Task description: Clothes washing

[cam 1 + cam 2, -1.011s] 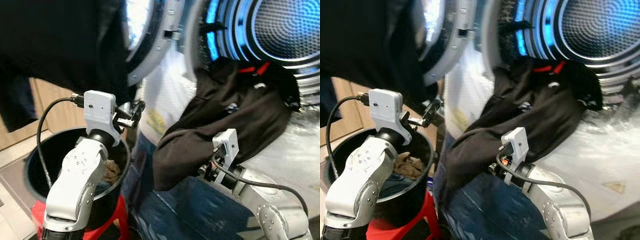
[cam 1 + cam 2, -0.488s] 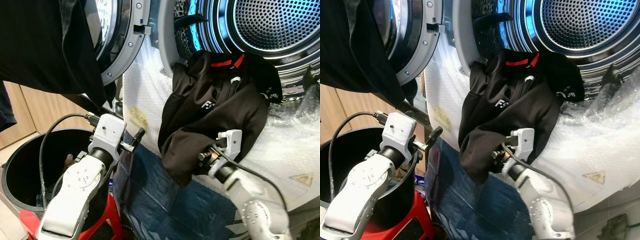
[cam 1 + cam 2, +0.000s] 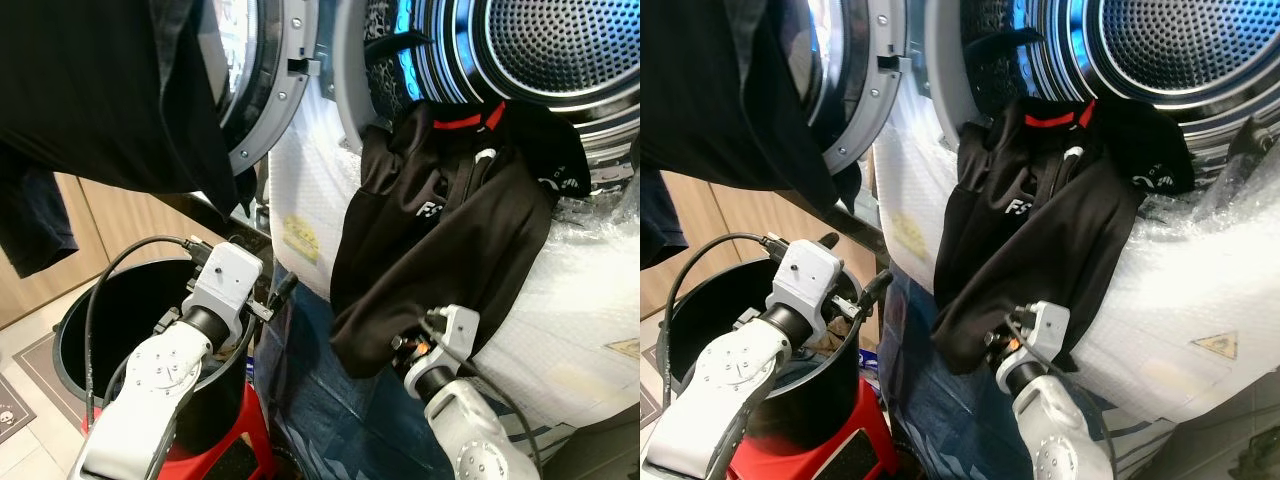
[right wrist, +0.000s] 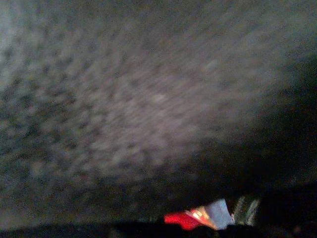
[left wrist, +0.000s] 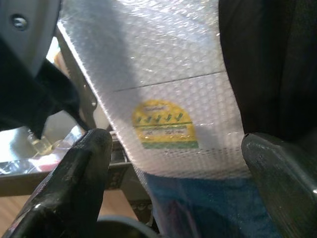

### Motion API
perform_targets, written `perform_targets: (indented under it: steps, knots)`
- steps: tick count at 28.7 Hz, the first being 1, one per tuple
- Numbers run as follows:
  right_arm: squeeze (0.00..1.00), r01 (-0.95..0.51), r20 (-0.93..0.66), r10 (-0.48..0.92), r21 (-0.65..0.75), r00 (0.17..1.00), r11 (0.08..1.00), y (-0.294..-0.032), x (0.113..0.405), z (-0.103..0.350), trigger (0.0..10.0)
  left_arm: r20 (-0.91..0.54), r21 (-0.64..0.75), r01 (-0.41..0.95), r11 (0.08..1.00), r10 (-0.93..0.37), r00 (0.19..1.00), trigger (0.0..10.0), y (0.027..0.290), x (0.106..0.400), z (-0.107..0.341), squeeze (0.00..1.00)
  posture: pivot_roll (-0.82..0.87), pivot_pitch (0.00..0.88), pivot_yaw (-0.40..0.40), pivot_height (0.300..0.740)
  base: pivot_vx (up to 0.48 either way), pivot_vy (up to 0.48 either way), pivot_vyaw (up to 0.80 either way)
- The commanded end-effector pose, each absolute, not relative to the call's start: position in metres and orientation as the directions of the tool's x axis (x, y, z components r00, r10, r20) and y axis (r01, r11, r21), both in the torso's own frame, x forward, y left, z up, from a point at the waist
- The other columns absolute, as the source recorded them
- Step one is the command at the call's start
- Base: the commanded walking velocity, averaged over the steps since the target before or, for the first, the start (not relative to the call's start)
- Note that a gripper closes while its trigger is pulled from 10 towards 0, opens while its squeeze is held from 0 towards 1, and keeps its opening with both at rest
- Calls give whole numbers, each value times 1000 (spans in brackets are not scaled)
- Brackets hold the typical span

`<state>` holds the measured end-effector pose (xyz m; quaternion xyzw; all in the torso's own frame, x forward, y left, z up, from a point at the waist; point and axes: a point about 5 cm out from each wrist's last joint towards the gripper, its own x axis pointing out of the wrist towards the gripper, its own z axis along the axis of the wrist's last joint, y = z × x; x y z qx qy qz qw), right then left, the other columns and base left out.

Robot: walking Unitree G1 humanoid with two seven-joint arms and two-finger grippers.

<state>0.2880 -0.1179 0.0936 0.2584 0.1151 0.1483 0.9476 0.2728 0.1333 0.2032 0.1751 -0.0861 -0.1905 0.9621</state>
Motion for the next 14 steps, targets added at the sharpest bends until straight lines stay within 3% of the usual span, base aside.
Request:
perform_targets:
  steps: [1, 9, 14]
  knots:
    - [0, -230, -122, 331, 501, 936, 834, -116, 289, 99, 10000, 119, 368, 354, 860, -422, 899, 10000, 128, 272, 206, 0, 193, 48, -68, 740, 0, 0, 0]
    - [0, -283, -161, 364, 382, 917, 880, -116, 286, 96, 10000, 90, 345, 443, 828, -499, 862, 10000, 117, 268, 201, 0, 185, 60, -88, 740, 0, 0, 0]
    - [0, -481, -285, 536, 243, 794, 842, -119, 265, 76, 10000, 43, 361, 503, 785, -553, 832, 10000, 113, 265, 196, 0, 179, 66, -100, 740, 0, 0, 0]
